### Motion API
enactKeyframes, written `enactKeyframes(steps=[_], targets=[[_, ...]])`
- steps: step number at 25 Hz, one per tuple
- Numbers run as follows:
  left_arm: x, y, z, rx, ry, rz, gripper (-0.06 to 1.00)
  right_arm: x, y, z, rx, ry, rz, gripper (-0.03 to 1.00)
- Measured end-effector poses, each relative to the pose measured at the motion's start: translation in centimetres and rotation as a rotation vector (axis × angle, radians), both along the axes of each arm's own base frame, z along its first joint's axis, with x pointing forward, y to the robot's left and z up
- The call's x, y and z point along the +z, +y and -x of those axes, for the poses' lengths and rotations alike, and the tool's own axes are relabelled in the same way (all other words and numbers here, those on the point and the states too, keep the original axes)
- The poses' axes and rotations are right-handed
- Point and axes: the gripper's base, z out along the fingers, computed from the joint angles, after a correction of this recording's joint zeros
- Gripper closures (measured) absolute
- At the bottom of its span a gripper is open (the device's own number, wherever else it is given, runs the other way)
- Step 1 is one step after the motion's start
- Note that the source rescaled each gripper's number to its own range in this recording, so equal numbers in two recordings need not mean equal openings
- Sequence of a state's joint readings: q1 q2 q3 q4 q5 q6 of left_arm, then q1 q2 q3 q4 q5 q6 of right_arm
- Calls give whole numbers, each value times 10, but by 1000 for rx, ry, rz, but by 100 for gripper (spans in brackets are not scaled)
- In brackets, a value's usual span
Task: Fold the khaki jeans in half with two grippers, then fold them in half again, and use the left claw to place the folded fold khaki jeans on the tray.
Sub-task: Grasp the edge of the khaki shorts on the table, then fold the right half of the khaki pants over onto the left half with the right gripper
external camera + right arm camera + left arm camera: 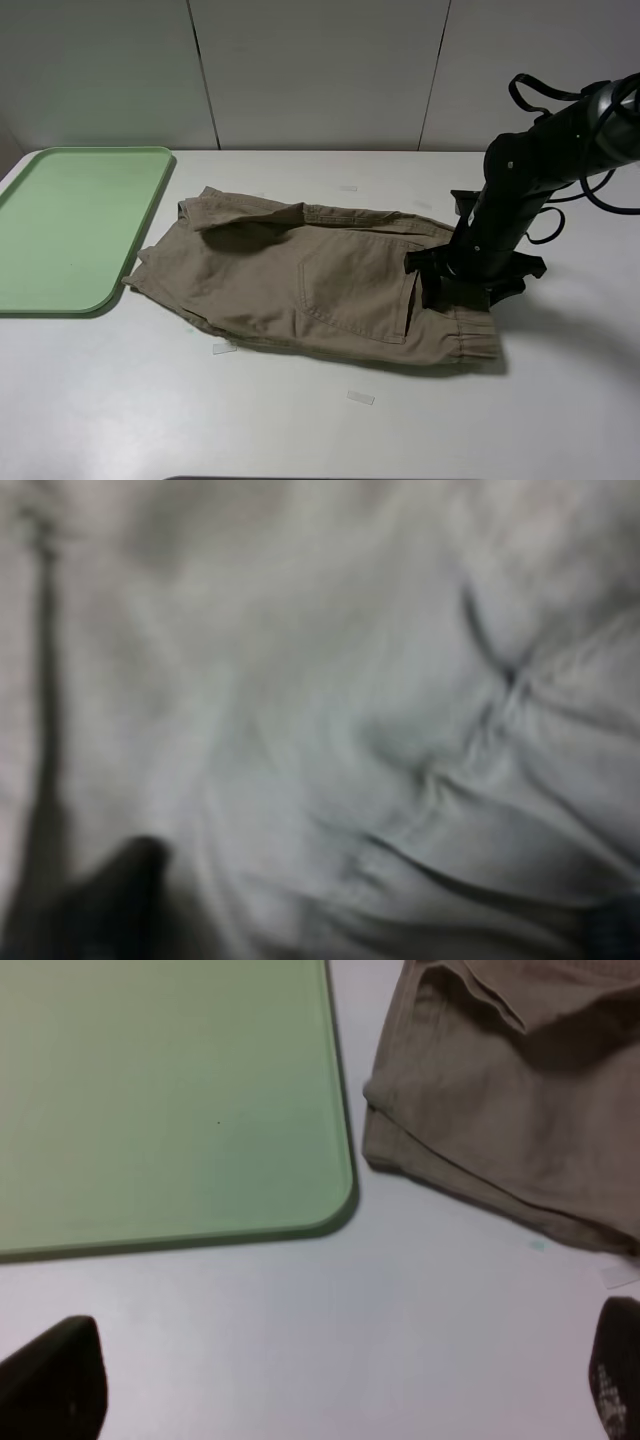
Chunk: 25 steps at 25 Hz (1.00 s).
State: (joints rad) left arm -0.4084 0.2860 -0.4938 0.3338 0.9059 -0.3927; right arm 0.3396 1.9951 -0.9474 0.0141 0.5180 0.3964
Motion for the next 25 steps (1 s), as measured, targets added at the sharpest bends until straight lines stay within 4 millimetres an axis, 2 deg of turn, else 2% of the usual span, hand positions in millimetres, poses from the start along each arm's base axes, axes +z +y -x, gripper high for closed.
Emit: enactKeyframes(steps=[2, 15, 21, 25], targets=[[0, 0, 0, 2, 0, 2, -1, 0, 1, -3, -4, -27, -11, 50], [-1, -3, 3, 13, 43, 61, -1, 2, 1, -3, -5, -35, -15, 50], [-3, -3, 7, 10, 93, 71, 0, 17, 1, -2, -7, -78, -32, 50], [-2, -5, 8, -41, 93, 47, 0, 42, 0, -1, 0, -147, -51, 52]])
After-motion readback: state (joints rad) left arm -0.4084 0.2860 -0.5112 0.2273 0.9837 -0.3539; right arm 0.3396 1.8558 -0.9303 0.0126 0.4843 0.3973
